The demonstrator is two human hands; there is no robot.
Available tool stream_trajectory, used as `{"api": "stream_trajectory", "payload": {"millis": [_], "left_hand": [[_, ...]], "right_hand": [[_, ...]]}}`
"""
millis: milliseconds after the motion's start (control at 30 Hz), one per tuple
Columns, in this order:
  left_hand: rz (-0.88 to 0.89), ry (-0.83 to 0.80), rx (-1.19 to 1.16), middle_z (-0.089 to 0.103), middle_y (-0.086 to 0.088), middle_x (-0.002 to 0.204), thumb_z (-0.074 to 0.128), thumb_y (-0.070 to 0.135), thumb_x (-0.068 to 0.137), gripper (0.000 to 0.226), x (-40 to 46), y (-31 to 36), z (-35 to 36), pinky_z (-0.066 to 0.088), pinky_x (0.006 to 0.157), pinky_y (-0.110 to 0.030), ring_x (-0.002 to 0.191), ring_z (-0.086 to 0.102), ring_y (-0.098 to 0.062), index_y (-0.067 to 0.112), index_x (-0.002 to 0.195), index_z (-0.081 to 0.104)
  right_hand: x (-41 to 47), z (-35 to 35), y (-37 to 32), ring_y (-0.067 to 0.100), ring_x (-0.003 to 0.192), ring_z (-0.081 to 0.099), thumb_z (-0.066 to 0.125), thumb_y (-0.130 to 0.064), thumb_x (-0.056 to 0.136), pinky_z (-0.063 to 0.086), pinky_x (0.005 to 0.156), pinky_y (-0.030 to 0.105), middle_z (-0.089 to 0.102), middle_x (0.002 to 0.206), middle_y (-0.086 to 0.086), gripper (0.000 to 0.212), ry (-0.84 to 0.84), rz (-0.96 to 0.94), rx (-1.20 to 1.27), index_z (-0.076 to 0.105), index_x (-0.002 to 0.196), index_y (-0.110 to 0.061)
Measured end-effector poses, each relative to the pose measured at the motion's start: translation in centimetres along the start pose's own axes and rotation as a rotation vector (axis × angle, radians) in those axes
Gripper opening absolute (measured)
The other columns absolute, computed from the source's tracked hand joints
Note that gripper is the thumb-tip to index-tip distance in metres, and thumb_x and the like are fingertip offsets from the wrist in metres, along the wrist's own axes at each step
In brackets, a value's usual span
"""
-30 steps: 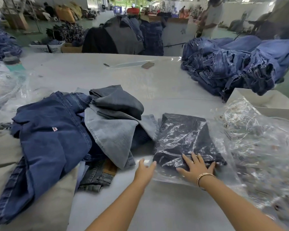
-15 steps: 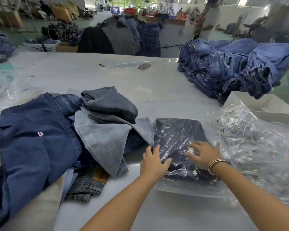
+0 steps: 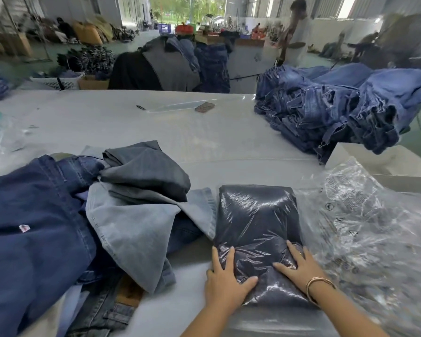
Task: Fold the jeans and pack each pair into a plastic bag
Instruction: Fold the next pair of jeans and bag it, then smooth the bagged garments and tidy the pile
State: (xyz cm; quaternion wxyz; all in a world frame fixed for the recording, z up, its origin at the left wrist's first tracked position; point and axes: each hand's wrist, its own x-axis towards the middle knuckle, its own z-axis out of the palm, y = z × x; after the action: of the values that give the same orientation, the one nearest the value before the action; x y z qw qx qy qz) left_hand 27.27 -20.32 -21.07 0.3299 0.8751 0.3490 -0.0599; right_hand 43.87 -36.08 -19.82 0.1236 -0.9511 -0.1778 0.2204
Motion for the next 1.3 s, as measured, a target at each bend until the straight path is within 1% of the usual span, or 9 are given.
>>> {"api": "stream_trajectory", "payload": {"millis": [133,233,367,533,700,833,1033,1200,1300], "left_hand": [[-0.03,-0.019,-0.023,-0.017,0.008,0.158,0.042,0.085,0.069,0.098,-0.3,0.4,-0.1,0.036,0.104,-0.039,0.131,0.031,-0.029,0.047,0.148,-0.001],[-0.033,-0.1,-0.079,-0.014,0.01,0.158,0.044,0.086,0.068,0.1,-0.6,0.2,-0.8,0.033,0.107,-0.041,0.137,0.026,-0.032,0.046,0.149,0.001],[-0.03,-0.209,-0.574,0.008,0.003,0.16,0.052,0.056,0.09,0.065,-0.6,-1.5,-3.7,0.02,0.113,-0.033,0.143,0.021,-0.021,0.033,0.148,0.031],[-0.072,0.347,-0.799,0.061,-0.006,0.113,0.061,0.014,0.092,0.015,-3.3,-6.0,-7.3,0.041,0.081,-0.024,0.101,0.059,-0.021,0.02,0.106,0.062],[-0.219,0.773,-0.752,0.044,-0.01,0.12,0.065,0.011,0.087,0.034,-4.1,-9.3,-13.7,0.045,0.09,-0.038,0.101,0.052,-0.025,0.007,0.119,0.055],[-0.344,0.9,-0.717,0.046,-0.017,0.127,0.072,0.012,0.081,0.045,-4.3,-11.8,-17.0,0.044,0.097,-0.046,0.113,0.05,-0.035,0.005,0.123,0.056],[-0.4,0.69,-0.938,0.027,-0.009,0.149,0.075,0.027,0.081,0.079,-4.4,-13.9,-18.1,0.037,0.102,-0.039,0.132,0.037,-0.028,0.009,0.145,0.031],[-0.468,0.597,-0.909,0.013,-0.005,0.144,0.078,0.047,0.072,0.096,-3.7,-11.6,-18.4,0.035,0.085,-0.032,0.099,0.035,-0.02,0.013,0.143,0.022],[-0.486,0.584,-0.848,0.013,-0.01,0.145,0.078,0.054,0.067,0.112,-2.8,-10.1,-18.4,0.038,0.082,-0.035,0.106,0.044,-0.03,0.017,0.148,0.01]], "right_hand": [[0.0,-1.0,0.0,0.028,0.145,0.015,0.057,-0.06,0.083,0.017,0.116,0.041,0.007,0.159,0.008,0.078,-0.03,-0.048,0.195,0.021,0.148,-0.039],[-1.7,-1.2,0.5,0.028,0.135,0.036,0.056,-0.028,0.093,0.027,0.11,0.037,0.042,0.146,0.01,0.04,0.192,-0.074,0.658,0.054,0.132,-0.018],[-4.4,-1.0,0.5,0.033,0.127,0.044,0.06,-0.006,0.09,0.032,0.107,0.041,0.051,0.134,0.017,0.026,0.433,-0.109,0.535,0.066,0.115,-0.007],[-7.5,-0.8,-3.5,0.037,0.121,0.048,0.064,0.01,0.079,0.034,0.103,0.045,0.053,0.13,0.018,0.031,0.566,-0.354,0.377,0.07,0.104,-0.006],[-10.8,1.7,-10.0,0.034,0.123,0.049,0.065,0.006,0.079,0.022,0.11,0.062,0.053,0.131,0.015,0.029,0.398,-0.538,0.291,0.074,0.098,-0.013],[-13.2,4.9,-13.6,0.022,0.138,0.034,0.057,-0.007,0.086,0.008,0.115,0.053,0.04,0.144,0.006,0.031,0.239,-0.659,0.109,0.068,0.112,-0.021],[-15.6,8.9,-18.0,0.006,0.143,0.013,0.045,-0.026,0.094,-0.006,0.116,0.045,0.018,0.153,-0.008,0.035,0.061,-0.702,-0.01,0.052,0.127,-0.035],[-16.6,9.7,-22.0,0.009,0.139,0.023,0.049,-0.022,0.092,0.006,0.118,0.044,0.029,0.146,-0.007,0.034,-0.044,-0.607,0.193,0.055,0.125,-0.031],[-16.8,9.6,-23.0,0.009,0.138,0.025,0.051,-0.019,0.091,0.007,0.117,0.045,0.034,0.142,-0.006,0.033,-0.083,-0.554,0.28,0.057,0.122,-0.029]]}}
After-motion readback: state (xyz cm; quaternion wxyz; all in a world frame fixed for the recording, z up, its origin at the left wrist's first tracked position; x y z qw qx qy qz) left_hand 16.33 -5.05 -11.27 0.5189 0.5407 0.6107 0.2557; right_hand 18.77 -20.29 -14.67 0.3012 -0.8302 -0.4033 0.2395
